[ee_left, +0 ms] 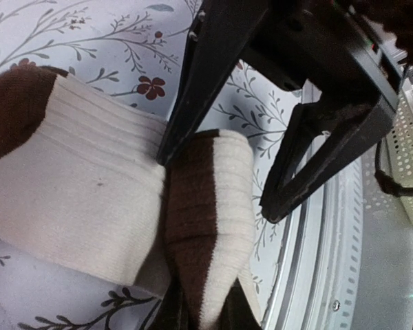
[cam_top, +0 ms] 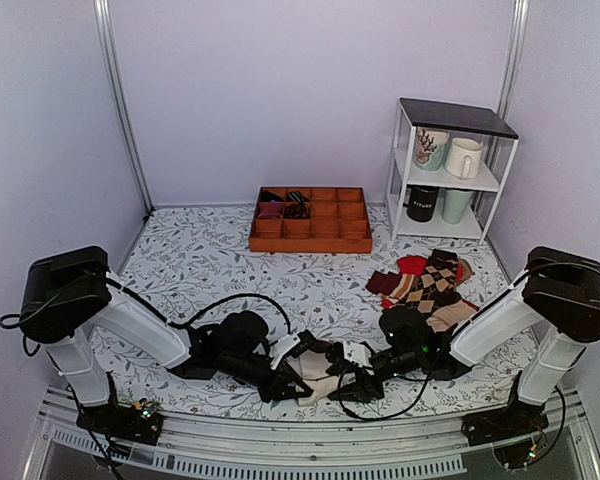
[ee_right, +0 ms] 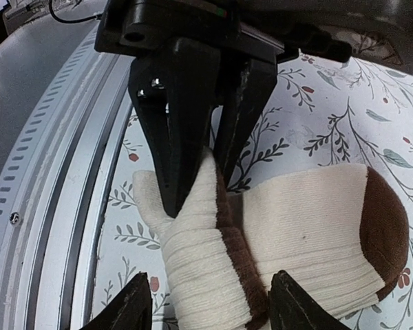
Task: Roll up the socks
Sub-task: Roll the sock at the center of the board.
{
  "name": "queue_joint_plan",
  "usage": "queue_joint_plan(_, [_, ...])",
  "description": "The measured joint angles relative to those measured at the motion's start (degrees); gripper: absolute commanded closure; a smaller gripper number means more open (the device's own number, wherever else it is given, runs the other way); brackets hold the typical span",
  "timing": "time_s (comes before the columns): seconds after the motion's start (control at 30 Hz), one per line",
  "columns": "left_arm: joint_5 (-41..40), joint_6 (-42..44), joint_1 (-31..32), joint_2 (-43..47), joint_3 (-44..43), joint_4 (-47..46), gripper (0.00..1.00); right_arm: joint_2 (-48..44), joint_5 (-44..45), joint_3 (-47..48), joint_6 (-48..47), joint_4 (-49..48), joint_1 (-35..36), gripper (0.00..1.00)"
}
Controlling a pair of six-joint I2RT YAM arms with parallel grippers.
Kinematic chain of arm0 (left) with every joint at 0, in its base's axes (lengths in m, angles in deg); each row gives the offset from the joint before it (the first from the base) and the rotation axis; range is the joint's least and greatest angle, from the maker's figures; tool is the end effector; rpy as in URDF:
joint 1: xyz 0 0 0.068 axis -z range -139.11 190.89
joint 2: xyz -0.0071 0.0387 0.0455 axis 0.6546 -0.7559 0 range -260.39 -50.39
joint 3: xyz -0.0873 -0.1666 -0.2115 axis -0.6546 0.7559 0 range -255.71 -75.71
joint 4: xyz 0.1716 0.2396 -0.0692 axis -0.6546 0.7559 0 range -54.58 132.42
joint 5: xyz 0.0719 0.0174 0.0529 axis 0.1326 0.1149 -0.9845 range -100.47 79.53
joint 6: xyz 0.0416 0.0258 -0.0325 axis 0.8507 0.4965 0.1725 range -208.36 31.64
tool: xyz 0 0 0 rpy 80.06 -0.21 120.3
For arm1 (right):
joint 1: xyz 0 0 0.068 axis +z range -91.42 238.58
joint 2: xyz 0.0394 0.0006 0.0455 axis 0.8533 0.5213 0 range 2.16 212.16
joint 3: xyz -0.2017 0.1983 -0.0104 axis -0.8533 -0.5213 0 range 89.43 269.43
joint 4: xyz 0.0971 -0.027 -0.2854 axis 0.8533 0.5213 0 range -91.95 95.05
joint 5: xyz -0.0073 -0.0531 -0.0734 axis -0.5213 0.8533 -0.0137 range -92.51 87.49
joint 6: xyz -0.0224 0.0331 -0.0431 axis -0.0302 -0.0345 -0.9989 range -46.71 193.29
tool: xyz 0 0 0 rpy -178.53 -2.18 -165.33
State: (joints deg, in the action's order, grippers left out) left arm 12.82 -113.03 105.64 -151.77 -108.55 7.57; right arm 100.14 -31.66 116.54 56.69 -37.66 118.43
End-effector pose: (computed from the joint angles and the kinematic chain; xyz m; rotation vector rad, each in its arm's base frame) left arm 0.1219 -0.2979 0.0623 1.0964 2.3050 -1.1926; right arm 0.1328 0.2701 0.0684 -1.6270 1.5759 0.9718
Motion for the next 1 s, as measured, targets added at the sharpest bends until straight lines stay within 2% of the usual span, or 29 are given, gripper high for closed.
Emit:
queue_joint_plan(0.2, [0.3,0.0,0.0,-0.3,0.0,-0.4,1.0,0.3,0.0,1.2,1.4,0.7,0.1,0.79])
queue_joint_plan(0.27, [0.3,0.0,0.0,-0.3,0.0,-0.5,1.0,0.3,-0.4,1.6,2.6,1.6,0.2,0.84])
queue_joint_plan(0.37, [0.2,0.0,-0.1,-0.3,0.0,-0.5,0.93,0.5,-1.1,2.8,4.1,3.7,0.1,0.88])
queue_joint_plan(0.4, [0.0,0.0,-0.1,-0.2,0.0,-0.5,0.85,0.8,-1.6,3.5,4.8,4.6,0.0,0.89])
queue_joint_plan(0.43, [0.0,0.0,-0.1,-0.2,0.0,-0.4,0.68,1.0,-1.9,3.8,5.7,5.2,-0.2,0.89])
queue_joint_plan(0.5, [-0.7,0.6,-0.1,0.0,-0.3,0.2,0.25,1.4,-2.8,4.5,7.3,5.9,-0.4,0.9])
queue_joint_plan(0.53, [-0.9,0.9,-0.1,0.2,-0.5,0.5,0.14,1.6,-3.0,4.6,8.1,6.0,-0.5,0.9])
queue_joint_plan(0.63, [-3.1,2.8,0.7,2.3,-0.9,0.9,0.09,2.1,-3.7,4.9,10.6,5.8,-0.4,0.9])
queue_joint_plan(0.67, [-4.6,3.7,0.7,3.1,-0.7,1.2,0.01,2.2,-3.9,4.9,11.4,5.8,-0.3,0.9])
queue_joint_plan(0.83, [-14.1,10.0,0.9,11.3,6.3,-0.7,0.0,2.8,-5.6,4.9,16.9,5.6,-0.7,0.9])
queue_joint_plan(1.0, [-21.0,19.0,4.1,22.4,16.6,-13.5,0.01,4.8,-8.2,5.0,21.4,4.1,-2.3,0.9])
